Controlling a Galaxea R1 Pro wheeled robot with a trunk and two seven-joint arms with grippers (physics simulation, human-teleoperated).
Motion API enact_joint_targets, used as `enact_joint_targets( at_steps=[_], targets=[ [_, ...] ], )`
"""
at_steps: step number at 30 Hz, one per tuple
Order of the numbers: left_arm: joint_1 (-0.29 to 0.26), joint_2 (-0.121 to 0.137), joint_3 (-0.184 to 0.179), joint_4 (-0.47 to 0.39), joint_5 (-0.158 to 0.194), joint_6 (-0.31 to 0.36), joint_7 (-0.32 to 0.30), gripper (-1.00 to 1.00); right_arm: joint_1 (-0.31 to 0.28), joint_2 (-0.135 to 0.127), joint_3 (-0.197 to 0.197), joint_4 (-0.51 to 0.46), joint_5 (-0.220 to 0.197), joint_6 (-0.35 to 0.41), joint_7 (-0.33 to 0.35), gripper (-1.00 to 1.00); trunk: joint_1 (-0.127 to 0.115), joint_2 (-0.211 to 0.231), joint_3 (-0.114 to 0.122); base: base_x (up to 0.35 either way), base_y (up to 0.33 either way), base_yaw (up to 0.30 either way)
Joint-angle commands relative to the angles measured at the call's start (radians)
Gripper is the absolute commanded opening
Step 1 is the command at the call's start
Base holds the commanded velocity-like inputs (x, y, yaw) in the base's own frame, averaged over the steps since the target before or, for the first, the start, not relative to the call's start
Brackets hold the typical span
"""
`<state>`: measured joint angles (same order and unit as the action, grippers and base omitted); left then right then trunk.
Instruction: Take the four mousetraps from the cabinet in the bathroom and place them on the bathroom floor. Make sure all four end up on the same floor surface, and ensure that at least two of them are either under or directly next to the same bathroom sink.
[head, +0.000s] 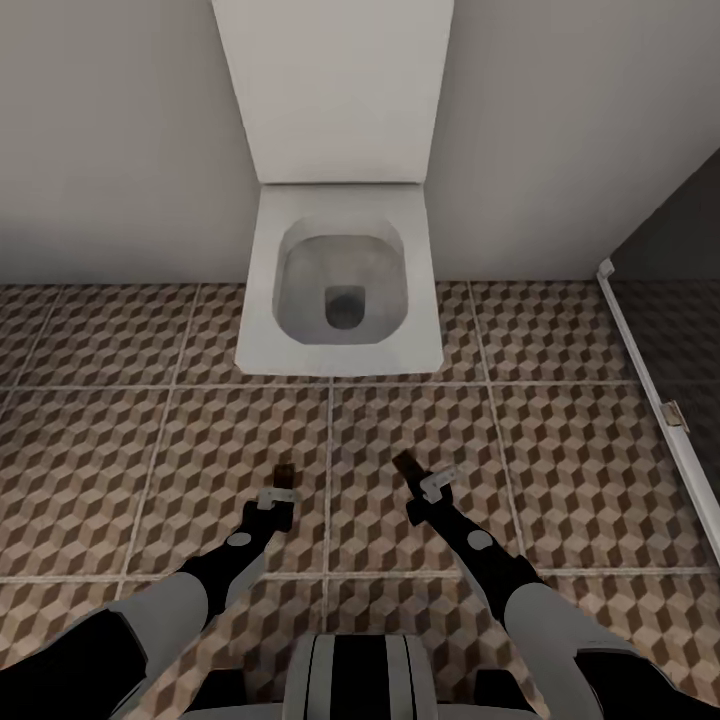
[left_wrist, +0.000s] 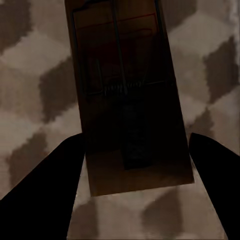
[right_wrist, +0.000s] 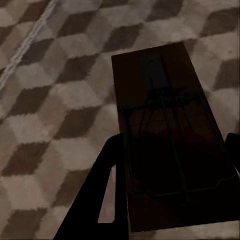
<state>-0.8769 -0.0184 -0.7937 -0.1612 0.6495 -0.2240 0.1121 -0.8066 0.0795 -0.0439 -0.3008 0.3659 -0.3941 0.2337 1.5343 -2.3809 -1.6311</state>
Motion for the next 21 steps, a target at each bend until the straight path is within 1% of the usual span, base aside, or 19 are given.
enact_joint_targets(
  at_steps=[1, 9, 11, 14, 21],
  targets=[
    [0.000, 0.000, -0.009, 0.000, 0.004, -0.003, 0.006, -1.00, 0.000, 0.000, -0.005, 0.000, 0.000, -0.002, 0.009, -1.00, 0.000, 0.000, 0.000, 0.337, 0.000, 0.000],
    [0.000, 0.000, -0.009, 0.000, 0.004, -0.003, 0.006, -1.00, 0.000, 0.001, -0.004, 0.000, 0.001, -0.002, 0.008, -1.00, 0.000, 0.000, 0.000, 0.338, 0.000, 0.000],
    [0.000, 0.000, -0.009, 0.000, 0.004, -0.003, 0.006, -1.00, 0.000, 0.001, -0.004, 0.000, 0.001, -0.002, 0.008, -1.00, 0.000, 0.000, 0.000, 0.226, 0.000, 0.000],
    [0.000, 0.000, -0.009, 0.000, 0.004, -0.003, 0.006, -1.00, 0.000, 0.001, -0.004, 0.001, 0.001, -0.002, 0.007, -1.00, 0.000, 0.000, 0.000, 0.099, 0.000, 0.000],
    [0.000, 0.000, -0.009, 0.000, 0.004, -0.002, 0.006, -1.00, 0.000, 0.002, -0.004, 0.002, 0.001, -0.002, 0.007, -1.00, 0.000, 0.000, 0.000, 0.018, 0.000, 0.000]
  ],
)
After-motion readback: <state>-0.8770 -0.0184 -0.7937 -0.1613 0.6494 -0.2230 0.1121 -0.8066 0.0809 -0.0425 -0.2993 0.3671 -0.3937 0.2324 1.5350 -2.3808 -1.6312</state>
